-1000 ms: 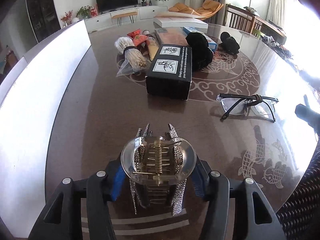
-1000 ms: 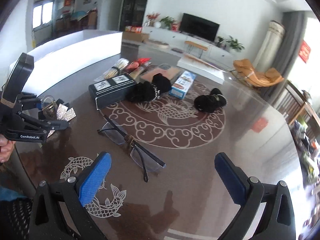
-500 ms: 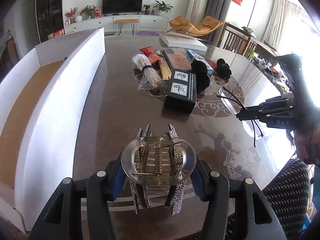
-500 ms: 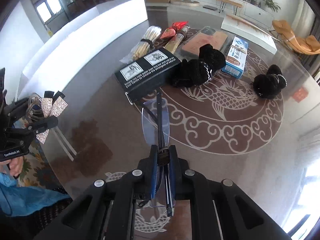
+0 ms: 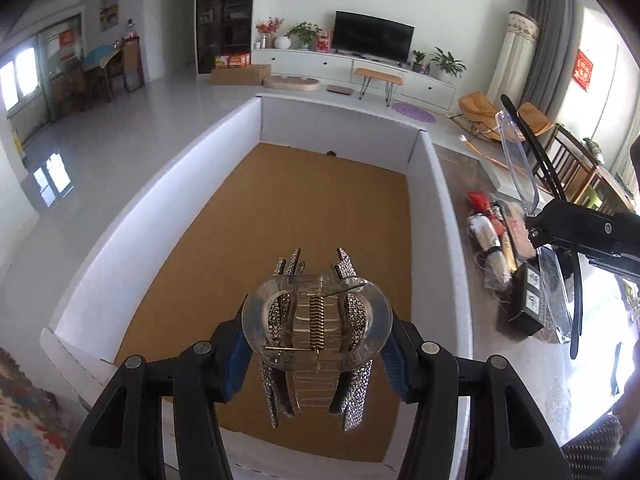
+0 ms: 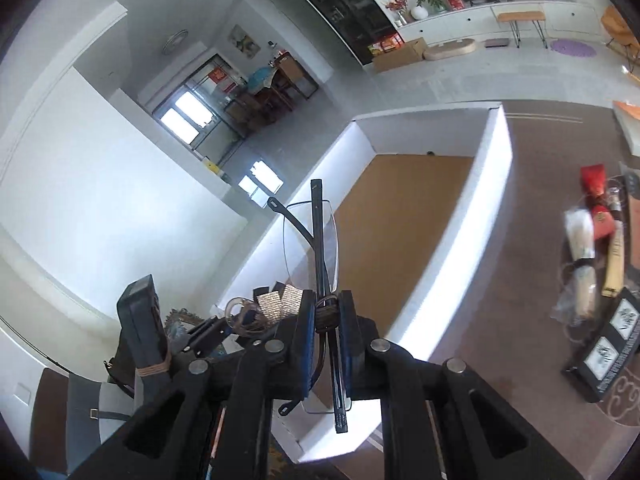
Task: Organize objects
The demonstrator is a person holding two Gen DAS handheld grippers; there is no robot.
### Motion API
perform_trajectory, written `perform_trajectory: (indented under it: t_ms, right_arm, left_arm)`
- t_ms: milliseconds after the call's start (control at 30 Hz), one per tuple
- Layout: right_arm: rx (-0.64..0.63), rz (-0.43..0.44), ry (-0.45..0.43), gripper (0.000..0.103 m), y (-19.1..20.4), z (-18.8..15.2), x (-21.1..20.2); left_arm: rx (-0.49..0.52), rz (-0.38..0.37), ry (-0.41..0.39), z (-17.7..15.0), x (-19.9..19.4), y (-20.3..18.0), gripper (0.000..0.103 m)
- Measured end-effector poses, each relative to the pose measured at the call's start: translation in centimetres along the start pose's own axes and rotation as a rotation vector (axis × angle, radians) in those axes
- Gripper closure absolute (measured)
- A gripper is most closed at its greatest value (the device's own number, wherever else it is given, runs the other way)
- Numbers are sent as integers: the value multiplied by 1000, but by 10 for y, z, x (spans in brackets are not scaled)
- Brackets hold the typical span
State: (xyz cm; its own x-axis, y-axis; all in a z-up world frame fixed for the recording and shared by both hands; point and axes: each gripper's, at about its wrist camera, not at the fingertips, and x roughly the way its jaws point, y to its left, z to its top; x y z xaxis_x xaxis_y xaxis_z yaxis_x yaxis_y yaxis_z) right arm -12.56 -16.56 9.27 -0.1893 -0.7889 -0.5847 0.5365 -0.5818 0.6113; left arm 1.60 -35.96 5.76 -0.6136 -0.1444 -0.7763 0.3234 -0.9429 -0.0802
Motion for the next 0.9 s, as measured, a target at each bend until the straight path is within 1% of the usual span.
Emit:
perform_trajectory:
  t_ms: [67,100,133,200,233,267,300,333,400,433,467,500,533,567,600,667,733,800,900]
  right_arm:
    - [22,-21,25,75,4,2,28]
    - [29,-45,37,51,4,1,37]
    - [30,-68,32,36,3,-1,38]
    - [14,-94,-13,34,-2,-7,26]
    - [-6,-119,-30,30,-7,-12,16]
    - [-24,-159,-46,27,-14,-17,5]
    - [-43,-201,-65,23,-22,-24,-8]
    - [-63,-249,-88,19,-32,-32,-22]
    - [-103,-387,-131,13,-60,-56,-51]
    - [-121,-475,-149,11,-74,-69,-66]
    - [-131,-571,-159,11,-89,-86,-79]
    - [-129,-663,-162,11,-106,-104,-89]
    - [-109,-740,-155,11,-125,-121,-100]
    - [-70,-798,-139,11,-146,-137,-112]
    - [-21,-839,-126,11,-165,-151,-124]
    - [72,-892,-132,11,-193,-177,-146]
    - [137,-929,-152,11,-214,-190,-164]
    - [182,-966,-164,11,-228,-196,-177]
    - [226,-983,-163,11,-253,-194,-181]
  left_arm:
    - [-28,54,37,-2,13,12,45]
    - [-38,71,51,-4,17,15,41]
    - [-44,78,61,-7,20,16,40]
    - [-50,64,57,-15,17,14,40]
    - [-45,48,48,-19,14,9,37]
    - [-40,36,42,-22,12,1,36]
    - [-33,18,37,-24,8,-9,36]
    - [-22,-15,33,-28,3,-21,36]
    - [16,-126,20,-36,-10,-51,36]
    - [42,-188,17,-42,-19,-71,32]
    - [69,-248,18,-49,-24,-91,28]
    - [93,-302,22,-55,-29,-112,15]
    - [117,-349,30,-66,-29,-132,5]
    - [144,-385,40,-75,-26,-153,3]
    - [178,-403,53,-83,-20,-173,2]
    - [241,-376,83,-99,1,-208,2]
    - [262,-328,84,-109,26,-231,3]
    - [267,-283,87,-110,47,-245,4]
    - [277,-257,59,-107,64,-257,4]
